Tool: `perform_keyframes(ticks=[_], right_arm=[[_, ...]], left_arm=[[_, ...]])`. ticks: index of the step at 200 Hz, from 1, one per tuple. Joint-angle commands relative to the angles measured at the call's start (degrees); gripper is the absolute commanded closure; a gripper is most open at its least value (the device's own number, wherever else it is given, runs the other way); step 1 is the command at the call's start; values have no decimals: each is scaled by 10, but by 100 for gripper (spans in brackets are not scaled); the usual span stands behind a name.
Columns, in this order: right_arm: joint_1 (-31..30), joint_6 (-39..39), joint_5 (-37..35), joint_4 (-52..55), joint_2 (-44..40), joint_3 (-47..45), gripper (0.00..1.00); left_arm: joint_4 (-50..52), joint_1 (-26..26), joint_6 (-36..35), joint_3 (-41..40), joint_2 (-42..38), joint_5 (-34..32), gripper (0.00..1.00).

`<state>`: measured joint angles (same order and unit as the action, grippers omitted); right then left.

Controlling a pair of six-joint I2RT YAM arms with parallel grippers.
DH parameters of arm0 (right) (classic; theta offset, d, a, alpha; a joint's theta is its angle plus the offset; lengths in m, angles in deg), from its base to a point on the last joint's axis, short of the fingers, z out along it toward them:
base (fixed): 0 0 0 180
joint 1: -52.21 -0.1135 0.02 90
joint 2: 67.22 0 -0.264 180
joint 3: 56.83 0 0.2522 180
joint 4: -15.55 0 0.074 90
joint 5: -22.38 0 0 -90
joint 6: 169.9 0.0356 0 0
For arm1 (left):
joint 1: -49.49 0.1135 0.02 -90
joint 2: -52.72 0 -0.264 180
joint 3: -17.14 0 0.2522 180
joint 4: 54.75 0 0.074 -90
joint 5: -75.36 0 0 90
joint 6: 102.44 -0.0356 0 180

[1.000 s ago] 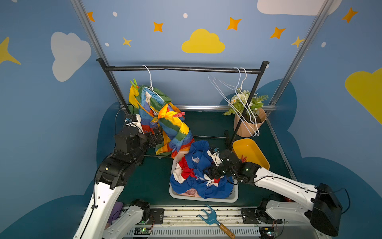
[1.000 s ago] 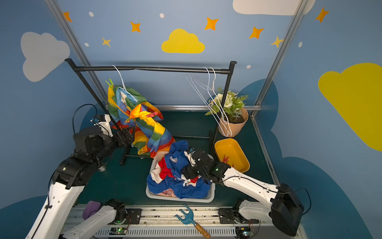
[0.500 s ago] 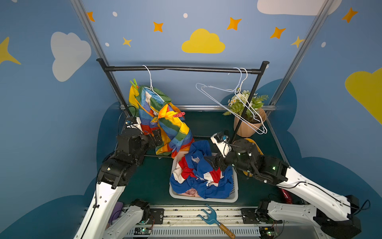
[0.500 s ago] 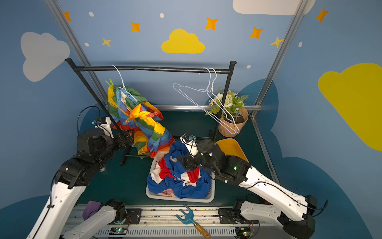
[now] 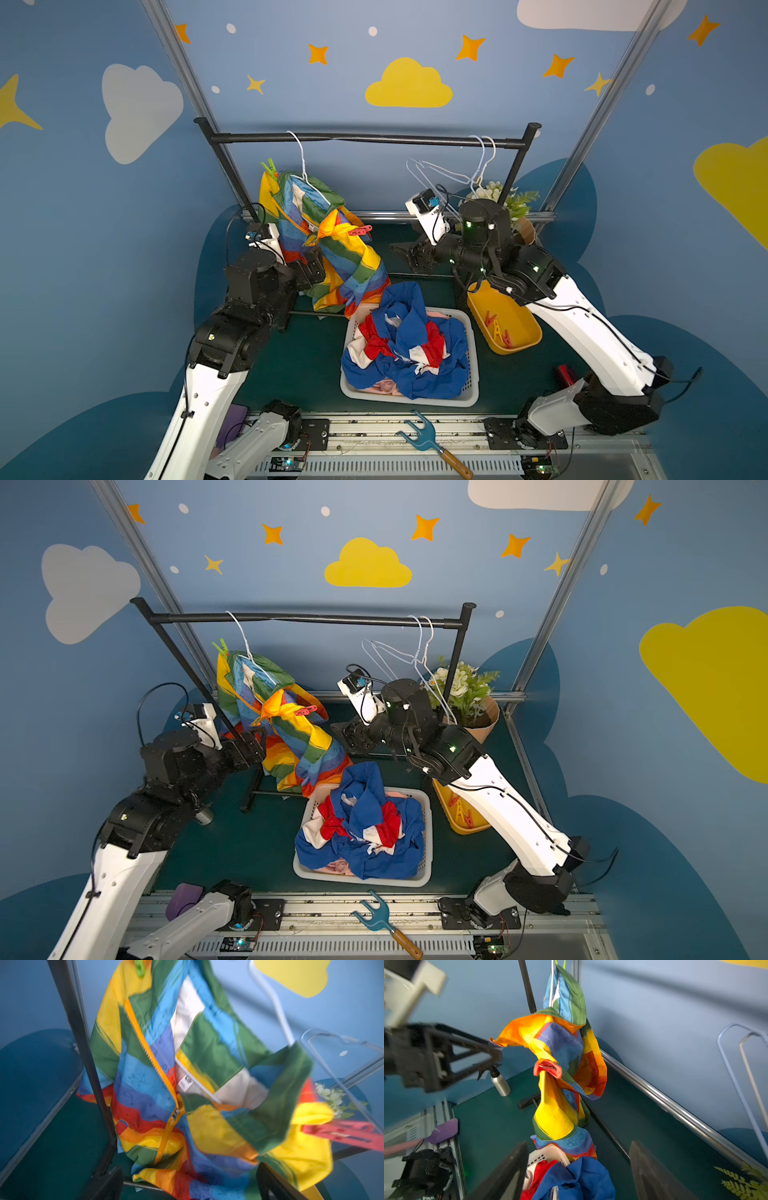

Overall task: Remove the clothespins securing jackets to the hanger
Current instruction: Pick up the hanger from the clothesline.

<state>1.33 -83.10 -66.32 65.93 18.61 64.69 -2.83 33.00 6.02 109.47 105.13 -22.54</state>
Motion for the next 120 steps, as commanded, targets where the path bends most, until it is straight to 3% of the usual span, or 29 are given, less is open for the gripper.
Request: perform_keyframes(ticks=[1, 46, 80, 120], right_arm=[[16, 1, 34, -10, -13, -6, 22], [42, 5, 51, -36, -42, -40, 21], [53, 5, 43, -45, -50, -49, 21], [64, 1, 38, -41, -54, -52, 21]], left_arm=[[-10, 5, -27, 62, 20, 16, 0], [6, 32, -34, 177, 87, 82, 1], [-2, 118, 27, 240, 174, 223, 6], [-23, 124, 45, 276, 236, 231, 16]])
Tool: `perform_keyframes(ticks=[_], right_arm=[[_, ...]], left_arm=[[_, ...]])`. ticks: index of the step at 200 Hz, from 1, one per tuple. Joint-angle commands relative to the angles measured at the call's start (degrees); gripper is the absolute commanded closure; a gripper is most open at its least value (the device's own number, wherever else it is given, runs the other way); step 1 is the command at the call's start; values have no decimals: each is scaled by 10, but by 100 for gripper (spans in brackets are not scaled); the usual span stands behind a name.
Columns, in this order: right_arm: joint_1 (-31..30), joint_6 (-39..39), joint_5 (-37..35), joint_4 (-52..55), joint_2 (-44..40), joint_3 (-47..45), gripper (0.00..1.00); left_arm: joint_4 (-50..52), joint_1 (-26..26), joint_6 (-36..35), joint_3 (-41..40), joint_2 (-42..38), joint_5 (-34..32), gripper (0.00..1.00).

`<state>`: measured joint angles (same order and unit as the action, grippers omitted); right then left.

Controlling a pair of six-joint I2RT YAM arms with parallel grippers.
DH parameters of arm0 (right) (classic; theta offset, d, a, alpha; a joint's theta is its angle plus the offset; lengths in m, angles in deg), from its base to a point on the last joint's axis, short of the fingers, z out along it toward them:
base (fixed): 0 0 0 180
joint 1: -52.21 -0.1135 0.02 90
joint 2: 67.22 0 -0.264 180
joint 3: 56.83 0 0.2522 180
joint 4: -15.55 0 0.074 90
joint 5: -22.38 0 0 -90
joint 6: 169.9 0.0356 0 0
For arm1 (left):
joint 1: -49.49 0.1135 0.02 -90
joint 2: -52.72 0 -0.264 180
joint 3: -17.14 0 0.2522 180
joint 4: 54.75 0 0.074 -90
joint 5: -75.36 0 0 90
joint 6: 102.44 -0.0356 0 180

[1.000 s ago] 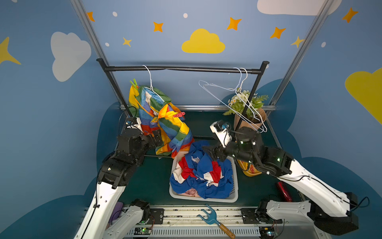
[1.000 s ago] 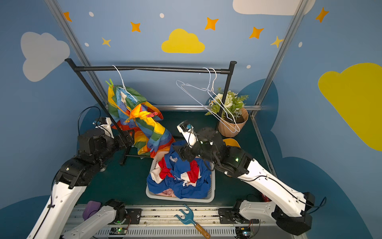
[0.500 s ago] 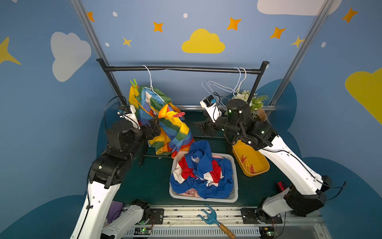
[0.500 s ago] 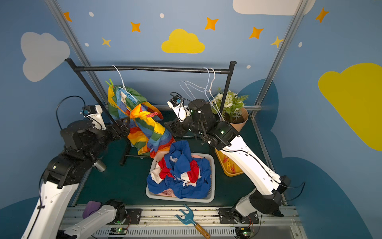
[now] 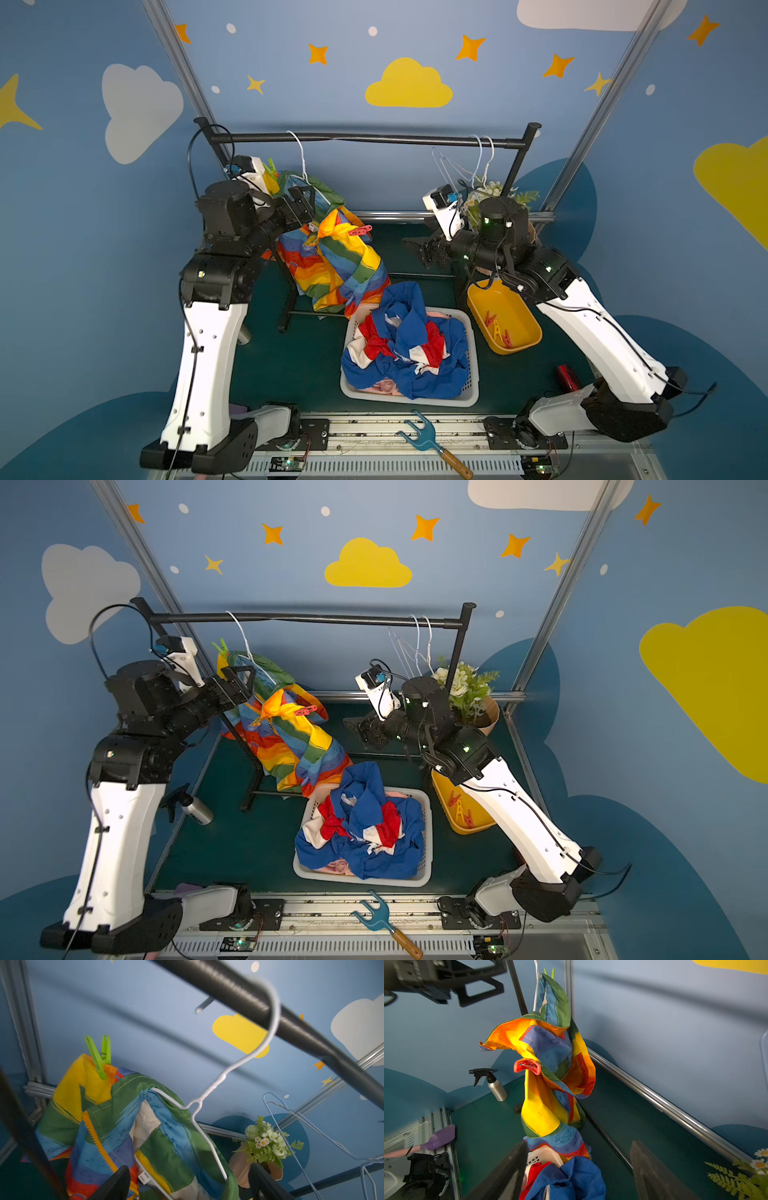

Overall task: Remove the clothespins securing jackets to the hanger
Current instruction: Pick up the hanger from the clothesline.

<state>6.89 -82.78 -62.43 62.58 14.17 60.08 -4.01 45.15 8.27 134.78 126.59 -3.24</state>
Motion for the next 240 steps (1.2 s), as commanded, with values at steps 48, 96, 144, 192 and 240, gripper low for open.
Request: perform_keyframes(ticks=[48, 96, 144, 192, 240], right_arm=[[25, 4, 9, -14, -16, -23, 21], [35, 12, 22, -21, -20, -47, 21], [39, 15, 27, -25, -23, -61, 21], [43, 16, 27, -22, -36, -78, 21], [50, 18, 23, -24, -55, -95, 21]], left_arm=[[-21, 3, 33, 63, 92, 49, 30], [-22, -3, 15, 84, 104, 60, 57], [-19, -30, -12, 100, 94, 51, 76], [-15, -45, -30, 134, 94, 46, 93], [-2, -59, -28, 186, 99, 35, 92]])
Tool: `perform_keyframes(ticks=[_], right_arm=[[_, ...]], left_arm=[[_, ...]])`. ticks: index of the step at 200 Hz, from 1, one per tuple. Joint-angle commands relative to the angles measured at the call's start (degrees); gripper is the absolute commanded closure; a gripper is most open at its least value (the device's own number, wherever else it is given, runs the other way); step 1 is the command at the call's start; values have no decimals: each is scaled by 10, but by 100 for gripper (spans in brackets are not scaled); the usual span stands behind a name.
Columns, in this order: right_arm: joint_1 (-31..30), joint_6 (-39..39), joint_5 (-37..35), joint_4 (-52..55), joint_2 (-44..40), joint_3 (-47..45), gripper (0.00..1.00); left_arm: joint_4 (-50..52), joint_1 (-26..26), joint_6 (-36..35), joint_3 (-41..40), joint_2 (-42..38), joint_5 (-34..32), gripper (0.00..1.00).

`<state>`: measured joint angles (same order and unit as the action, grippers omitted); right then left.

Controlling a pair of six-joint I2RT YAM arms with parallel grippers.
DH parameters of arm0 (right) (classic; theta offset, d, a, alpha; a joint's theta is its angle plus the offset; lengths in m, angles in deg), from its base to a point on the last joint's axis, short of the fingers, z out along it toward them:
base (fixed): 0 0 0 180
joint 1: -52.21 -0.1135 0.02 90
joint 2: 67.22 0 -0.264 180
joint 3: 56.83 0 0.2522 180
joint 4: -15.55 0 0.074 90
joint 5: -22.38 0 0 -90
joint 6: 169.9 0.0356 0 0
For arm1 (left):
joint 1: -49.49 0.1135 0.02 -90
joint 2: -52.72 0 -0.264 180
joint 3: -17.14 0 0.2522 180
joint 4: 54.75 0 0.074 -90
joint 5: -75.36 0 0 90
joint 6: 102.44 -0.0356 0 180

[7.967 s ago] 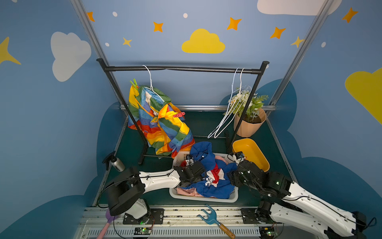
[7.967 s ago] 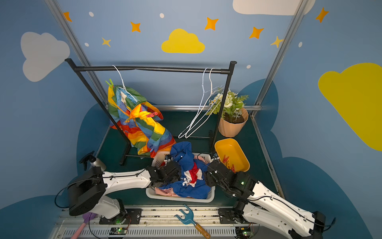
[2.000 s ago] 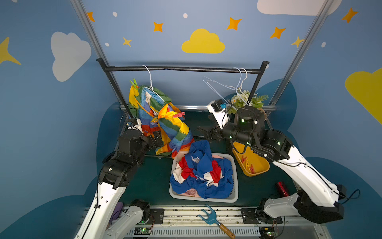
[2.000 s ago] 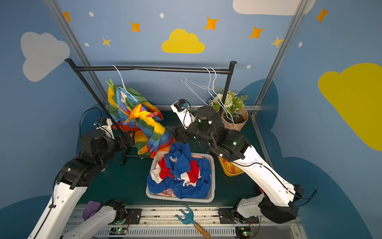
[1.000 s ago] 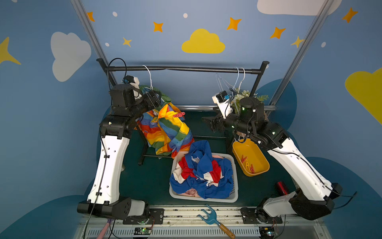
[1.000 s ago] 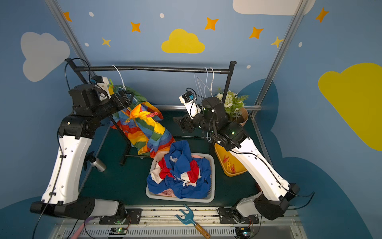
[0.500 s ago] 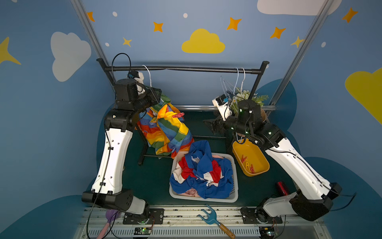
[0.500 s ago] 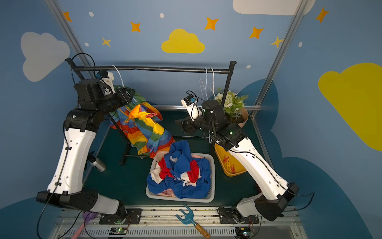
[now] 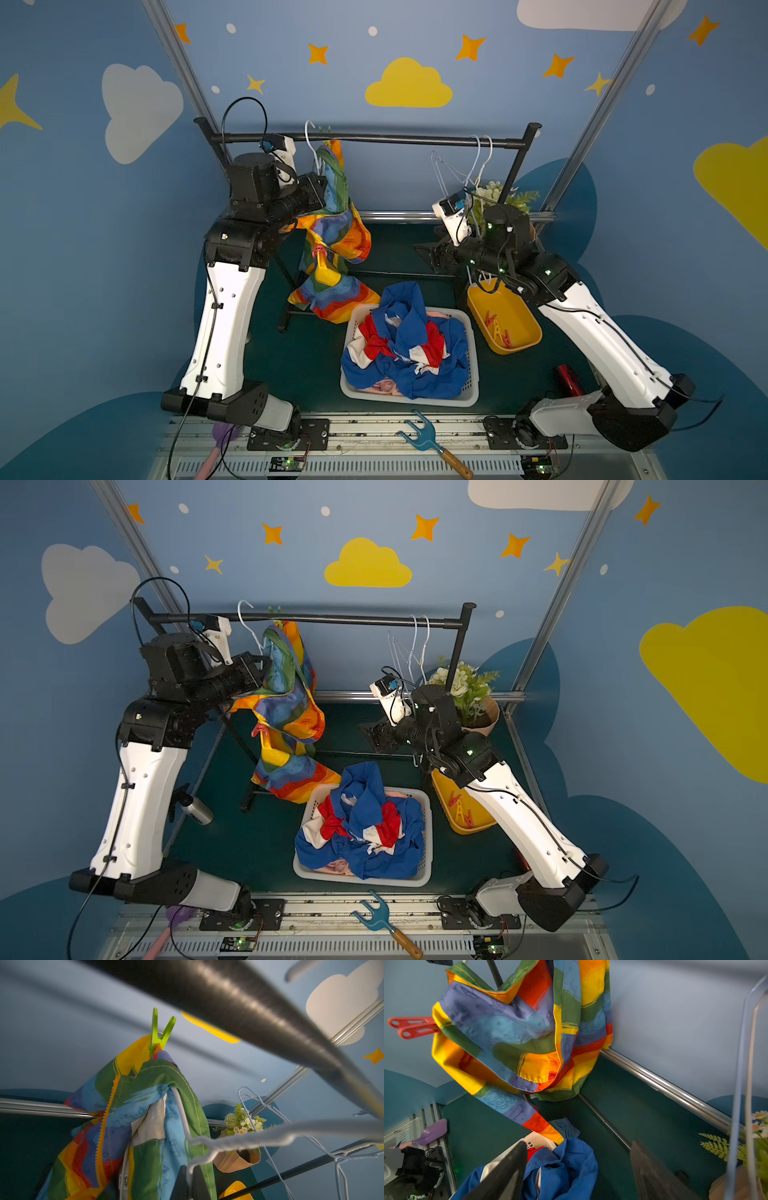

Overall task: Remove the clothespins securing jackets to the hanger
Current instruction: Pick up the hanger from the clothesline.

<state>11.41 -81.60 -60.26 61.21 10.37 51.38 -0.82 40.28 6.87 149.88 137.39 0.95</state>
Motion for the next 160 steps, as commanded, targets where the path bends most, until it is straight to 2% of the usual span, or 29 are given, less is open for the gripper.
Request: perform_keyframes(ticks=[1, 33, 80, 115, 160], right_arm=[[5, 6, 1, -10, -18, -8, 21], [7, 7, 0, -10, -29, -16, 21], [9, 10, 1, -15, -48, -35, 21], [12, 13, 1, -18, -62, -48, 21], [13, 17, 2, -18, -77, -57, 21]], left_arm=[[-34, -12, -14, 36, -10, -8, 92], [-35, -35, -10, 36, -24, -30, 95], [-43, -96, -35, 31, -63, -132, 96], [-20, -118, -37, 32, -77, -157, 96], [-17, -176, -68, 26, -99, -239, 96]])
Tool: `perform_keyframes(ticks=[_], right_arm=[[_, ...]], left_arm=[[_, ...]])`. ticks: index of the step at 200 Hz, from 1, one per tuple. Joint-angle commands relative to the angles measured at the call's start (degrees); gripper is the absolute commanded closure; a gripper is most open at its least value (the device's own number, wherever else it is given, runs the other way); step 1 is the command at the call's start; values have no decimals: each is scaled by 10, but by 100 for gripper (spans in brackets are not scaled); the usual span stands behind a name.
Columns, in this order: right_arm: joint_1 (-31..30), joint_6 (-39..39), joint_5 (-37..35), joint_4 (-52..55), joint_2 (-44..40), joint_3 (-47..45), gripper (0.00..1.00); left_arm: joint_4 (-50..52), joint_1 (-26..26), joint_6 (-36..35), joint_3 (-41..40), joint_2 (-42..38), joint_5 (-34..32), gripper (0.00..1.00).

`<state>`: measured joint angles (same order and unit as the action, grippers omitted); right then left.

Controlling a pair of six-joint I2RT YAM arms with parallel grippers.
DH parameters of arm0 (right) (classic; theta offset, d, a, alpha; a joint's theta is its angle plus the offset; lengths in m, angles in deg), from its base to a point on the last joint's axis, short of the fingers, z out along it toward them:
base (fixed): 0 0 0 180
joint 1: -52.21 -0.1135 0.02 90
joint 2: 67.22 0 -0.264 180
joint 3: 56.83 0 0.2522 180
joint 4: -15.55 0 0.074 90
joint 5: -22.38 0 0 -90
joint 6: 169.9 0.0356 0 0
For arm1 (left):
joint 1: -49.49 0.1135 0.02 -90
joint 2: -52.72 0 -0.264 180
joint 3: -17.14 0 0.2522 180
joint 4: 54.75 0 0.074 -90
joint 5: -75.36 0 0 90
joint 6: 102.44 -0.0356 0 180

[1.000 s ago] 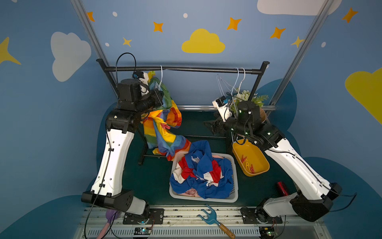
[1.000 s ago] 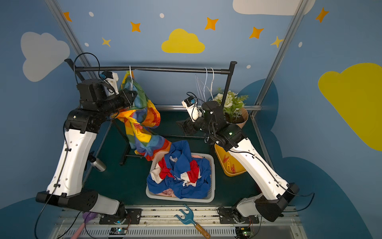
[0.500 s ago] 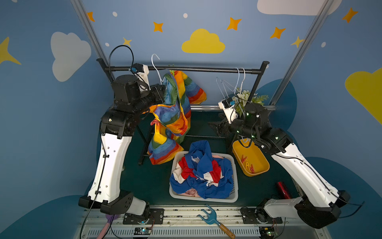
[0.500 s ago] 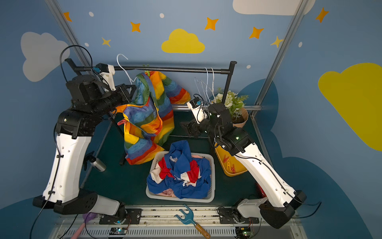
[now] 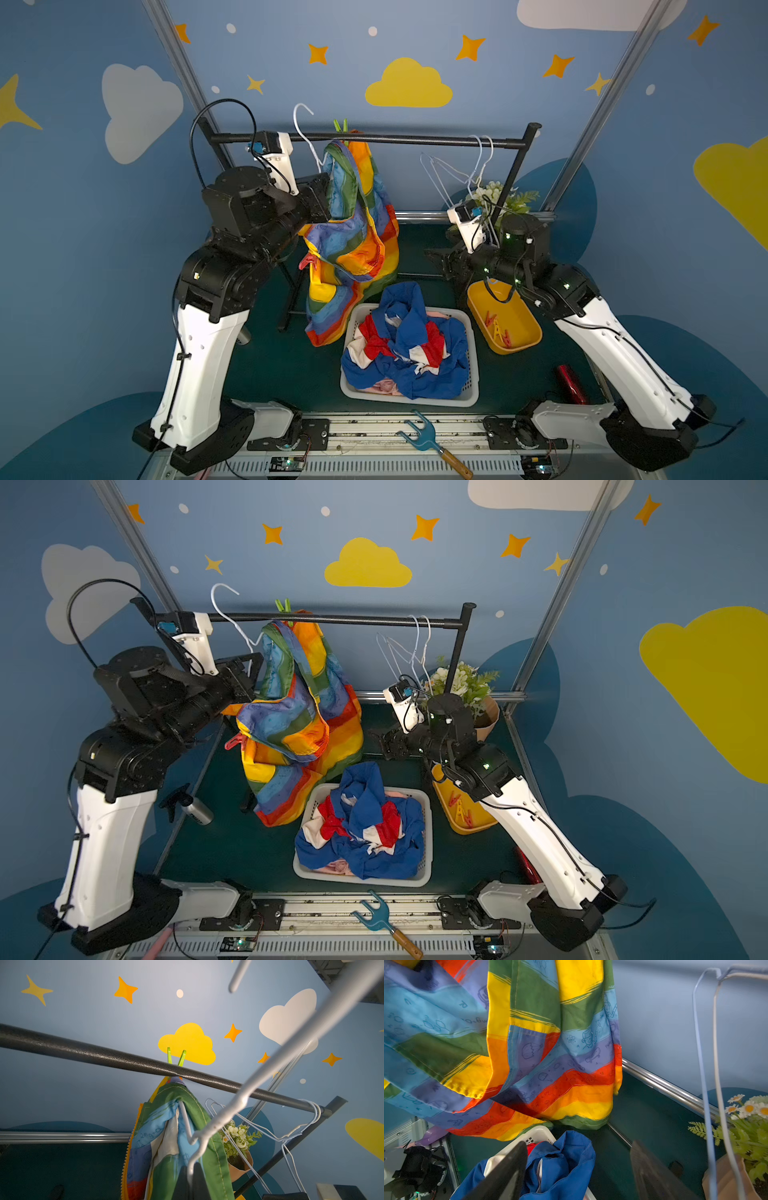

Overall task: Remove the clothespins securing jackets to the hanger
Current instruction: Pick up the hanger from the clothesline.

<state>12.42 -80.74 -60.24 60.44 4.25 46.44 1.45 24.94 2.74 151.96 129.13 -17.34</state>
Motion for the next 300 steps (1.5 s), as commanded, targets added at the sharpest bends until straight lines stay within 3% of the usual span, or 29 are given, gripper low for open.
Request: perform_keyframes(ticks=[1, 44, 85, 129, 185, 233, 300], right_arm=[[2, 8, 2, -10, -16, -8, 21], [3, 9, 4, -8, -28, -14, 21], [3, 10, 5, 0, -38, -15, 21], [3, 9, -7, 7, -51, -19, 21], [5, 9, -22, 21, -57, -15, 21], [7, 10, -27, 22, -46, -14, 20], [9, 14, -20, 12, -32, -8, 20]], left_arm=[[-39, -24, -27, 6, -17, -57, 96], [-1, -81, -43, 34, -21, -115, 96], [-49, -180, -83, -15, -68, -204, 96], [-65, -276, -133, 2, -67, -269, 96], [-131, -384, -193, -44, -84, -362, 96], [-128, -394, -227, -24, -72, -391, 96], [-148, -390, -255, -57, -73, -415, 96]])
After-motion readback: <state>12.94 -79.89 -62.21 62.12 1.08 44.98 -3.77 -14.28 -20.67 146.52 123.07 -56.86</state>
